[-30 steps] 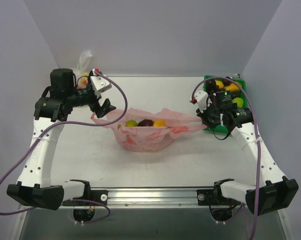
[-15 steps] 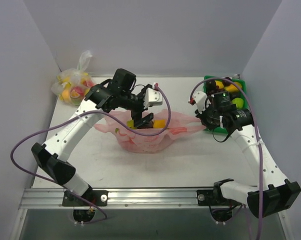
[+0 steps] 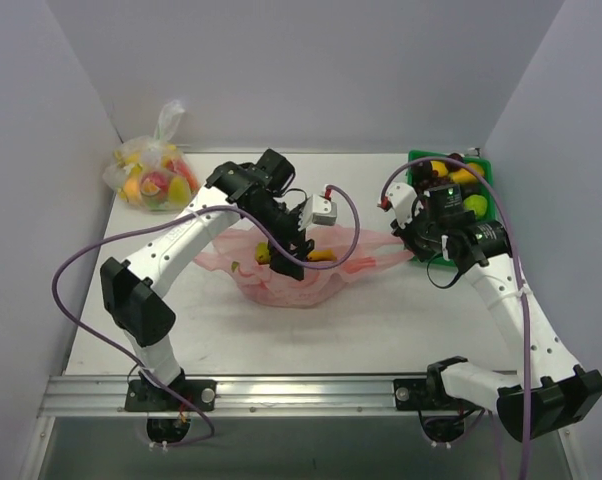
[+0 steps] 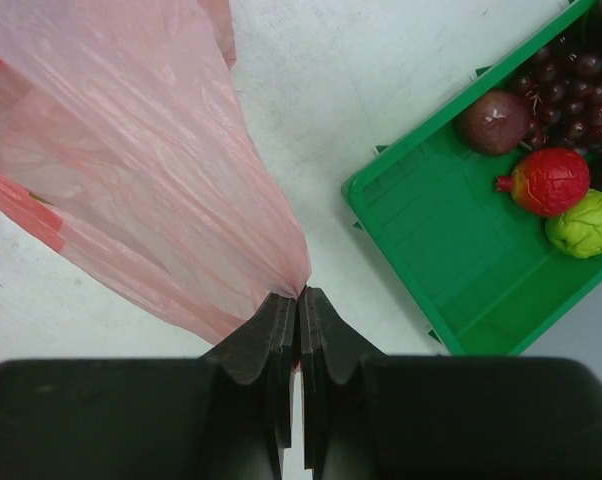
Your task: Place the fake fruits into the plastic bag and tie a complex knot
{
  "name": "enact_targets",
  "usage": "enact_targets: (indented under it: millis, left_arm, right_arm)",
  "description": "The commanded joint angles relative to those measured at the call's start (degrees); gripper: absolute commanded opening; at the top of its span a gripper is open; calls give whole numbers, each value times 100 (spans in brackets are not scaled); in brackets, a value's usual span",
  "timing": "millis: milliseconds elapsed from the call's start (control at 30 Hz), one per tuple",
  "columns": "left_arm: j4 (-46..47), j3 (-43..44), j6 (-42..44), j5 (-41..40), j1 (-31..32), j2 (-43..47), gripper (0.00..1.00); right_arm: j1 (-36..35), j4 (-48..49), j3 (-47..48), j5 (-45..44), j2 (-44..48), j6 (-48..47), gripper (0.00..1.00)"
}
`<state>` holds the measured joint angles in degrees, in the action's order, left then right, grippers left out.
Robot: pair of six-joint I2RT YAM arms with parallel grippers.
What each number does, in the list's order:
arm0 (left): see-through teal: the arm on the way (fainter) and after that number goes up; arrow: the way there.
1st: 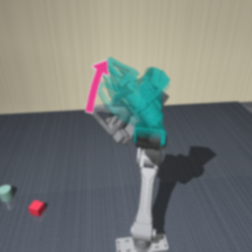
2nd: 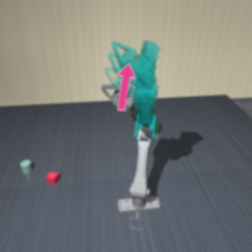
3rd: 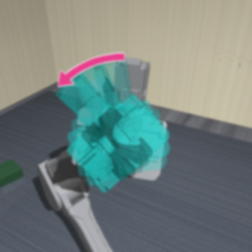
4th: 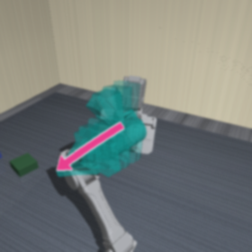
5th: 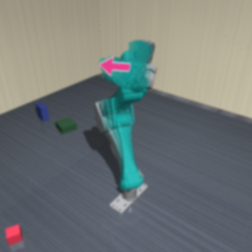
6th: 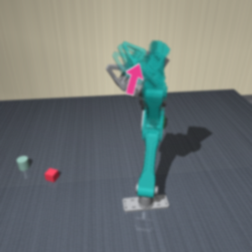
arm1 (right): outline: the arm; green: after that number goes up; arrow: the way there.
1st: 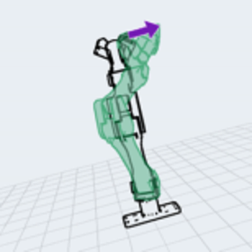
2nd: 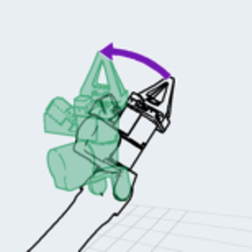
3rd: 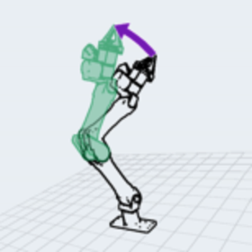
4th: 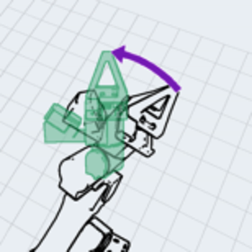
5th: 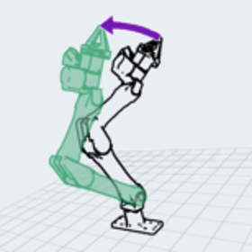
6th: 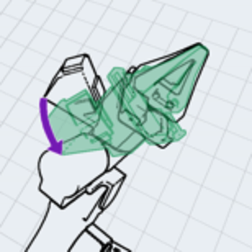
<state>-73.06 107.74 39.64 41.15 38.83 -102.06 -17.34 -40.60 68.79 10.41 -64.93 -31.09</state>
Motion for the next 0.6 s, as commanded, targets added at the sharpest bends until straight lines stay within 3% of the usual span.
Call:
enact_targets:
  millis: [0, 100, 200, 300, 333, 400, 433, 533, 567]
  left_arm:
    - [351, -639, -122, -184, 169, 440, 93]
    - [1485, -1570, -421, -1124, 449, 889, 86]
    - [2320, -2326, -422, -1889, 687, 1214, 70]
    - [2708, -2626, -448, -2180, 644, 1294, 42]
    - [2787, -2670, -526, -2146, 600, 1329, 16]
    - [2955, -2689, -685, -1884, 337, 1364, 0]
    - [2972, -2662, -842, -1734, 223, 1364, 0]
    - [2955, -2531, -1193, -858, -313, 1347, 0]
    - [2929, -2504, -1230, -575, -428, 1338, 0]
  right_arm:
    - [-32, -141, 82, -136, 182, 129, 0]
    - [-23, -176, 81, -119, 226, 156, 0]
    - [-23, -220, 125, -92, 261, 209, 0]
    - [-15, -299, 266, -22, 287, 331, 0]
    - [-15, -308, 362, 22, 305, 419, 9]
    - [29, -326, 459, 83, 331, 542, 28]
    - [73, -326, 538, 136, 340, 621, 52]
    - [668, -335, 872, 732, 384, 1130, 84]
    - [914, -352, 1107, 1360, 384, 1445, 90]
